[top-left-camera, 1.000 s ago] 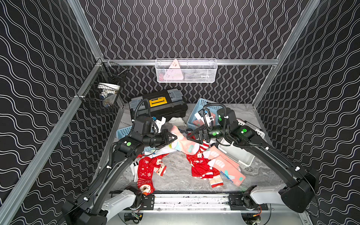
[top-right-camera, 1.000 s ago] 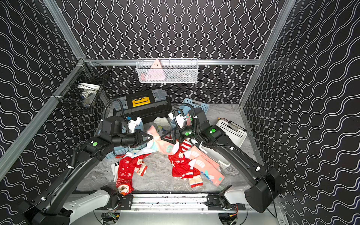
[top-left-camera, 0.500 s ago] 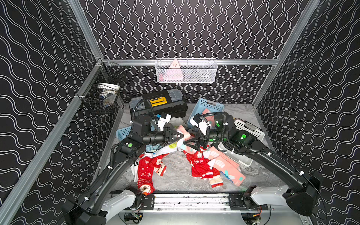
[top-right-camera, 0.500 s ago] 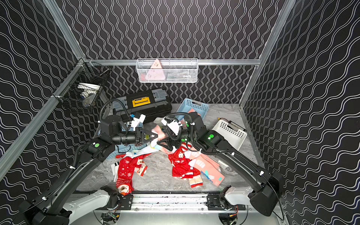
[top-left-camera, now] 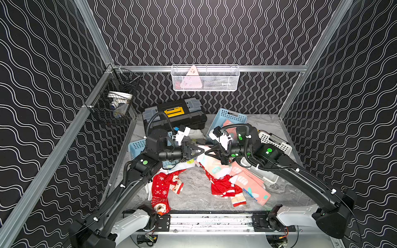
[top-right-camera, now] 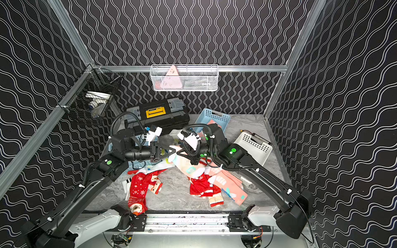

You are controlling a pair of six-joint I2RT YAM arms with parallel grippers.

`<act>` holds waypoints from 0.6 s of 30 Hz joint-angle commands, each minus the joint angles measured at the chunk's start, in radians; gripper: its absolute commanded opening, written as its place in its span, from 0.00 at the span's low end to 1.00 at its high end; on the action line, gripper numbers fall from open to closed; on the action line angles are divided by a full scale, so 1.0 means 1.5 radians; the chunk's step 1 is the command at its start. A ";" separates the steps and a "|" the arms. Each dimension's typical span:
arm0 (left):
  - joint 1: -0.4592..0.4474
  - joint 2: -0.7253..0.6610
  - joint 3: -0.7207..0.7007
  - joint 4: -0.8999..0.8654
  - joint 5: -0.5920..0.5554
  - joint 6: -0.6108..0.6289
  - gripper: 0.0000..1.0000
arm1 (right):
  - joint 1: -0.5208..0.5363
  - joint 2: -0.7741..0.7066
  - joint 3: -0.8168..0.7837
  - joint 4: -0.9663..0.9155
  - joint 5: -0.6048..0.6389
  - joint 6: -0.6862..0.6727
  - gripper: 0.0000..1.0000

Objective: Sort the socks into the basket by color
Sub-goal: Pick up the sock at the center of the board.

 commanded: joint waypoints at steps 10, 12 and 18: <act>0.008 -0.001 0.028 -0.040 -0.044 0.060 0.73 | -0.057 -0.021 0.008 -0.026 -0.061 0.103 0.00; 0.008 -0.004 0.042 -0.077 -0.062 0.092 0.76 | -0.073 -0.012 0.015 -0.030 -0.082 0.122 0.00; -0.029 -0.017 0.065 -0.153 -0.142 0.182 0.73 | -0.093 0.020 0.041 -0.028 -0.118 0.183 0.00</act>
